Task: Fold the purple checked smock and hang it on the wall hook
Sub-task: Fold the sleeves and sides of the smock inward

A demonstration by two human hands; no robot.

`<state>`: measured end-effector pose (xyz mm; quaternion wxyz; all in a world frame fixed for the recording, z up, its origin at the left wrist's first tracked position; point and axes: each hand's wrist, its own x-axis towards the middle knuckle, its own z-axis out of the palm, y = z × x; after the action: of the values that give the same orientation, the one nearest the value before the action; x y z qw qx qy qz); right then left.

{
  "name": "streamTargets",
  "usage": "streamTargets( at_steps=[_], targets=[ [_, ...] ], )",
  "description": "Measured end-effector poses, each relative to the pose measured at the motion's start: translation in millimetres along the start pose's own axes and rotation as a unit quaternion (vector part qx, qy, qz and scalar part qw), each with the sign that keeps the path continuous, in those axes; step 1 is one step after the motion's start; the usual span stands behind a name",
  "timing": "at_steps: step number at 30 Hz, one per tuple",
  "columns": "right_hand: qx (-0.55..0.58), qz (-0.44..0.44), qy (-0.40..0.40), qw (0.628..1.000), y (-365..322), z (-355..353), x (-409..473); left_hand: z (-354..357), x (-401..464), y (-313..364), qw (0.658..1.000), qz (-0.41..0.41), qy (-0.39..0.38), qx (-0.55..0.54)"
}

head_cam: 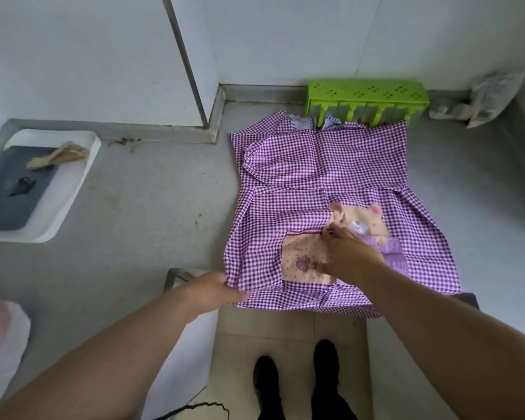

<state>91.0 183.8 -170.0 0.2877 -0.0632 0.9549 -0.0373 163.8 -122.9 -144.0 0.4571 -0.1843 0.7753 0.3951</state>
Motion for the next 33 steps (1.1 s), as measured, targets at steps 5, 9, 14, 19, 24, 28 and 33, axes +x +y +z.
streamTargets(
  at_steps=[5,9,14,19,24,28,33],
  targets=[
    [0.104,-0.022,-0.006,0.994,11.4,-3.1,1.7,2.7,7.4,-10.7,0.997,0.029,0.073,-0.013],
    [0.237,0.127,0.15,0.951,44.1,9.8,-33.5,1.3,5.1,4.8,0.992,0.059,0.099,-0.052],
    [0.35,0.396,0.177,0.83,104.1,52.3,-98.7,-6.3,62.9,-14.1,0.983,0.077,0.154,-0.065],
    [0.503,0.401,0.126,0.755,138.0,84.9,-103.9,3.9,20.4,27.3,0.982,0.012,0.085,-0.166],
    [0.556,0.354,0.07,0.748,142.4,80.7,-93.2,4.8,16.0,30.2,0.985,-0.042,0.07,-0.151],
    [0.551,0.356,0.04,0.754,145.4,75.0,-91.1,-4.3,10.9,34.9,0.988,-0.036,0.038,-0.144],
    [0.66,0.288,0.158,0.676,159.8,29.7,-94.4,-33.4,1.9,52.8,0.943,0.064,-0.027,-0.326]
  ],
)
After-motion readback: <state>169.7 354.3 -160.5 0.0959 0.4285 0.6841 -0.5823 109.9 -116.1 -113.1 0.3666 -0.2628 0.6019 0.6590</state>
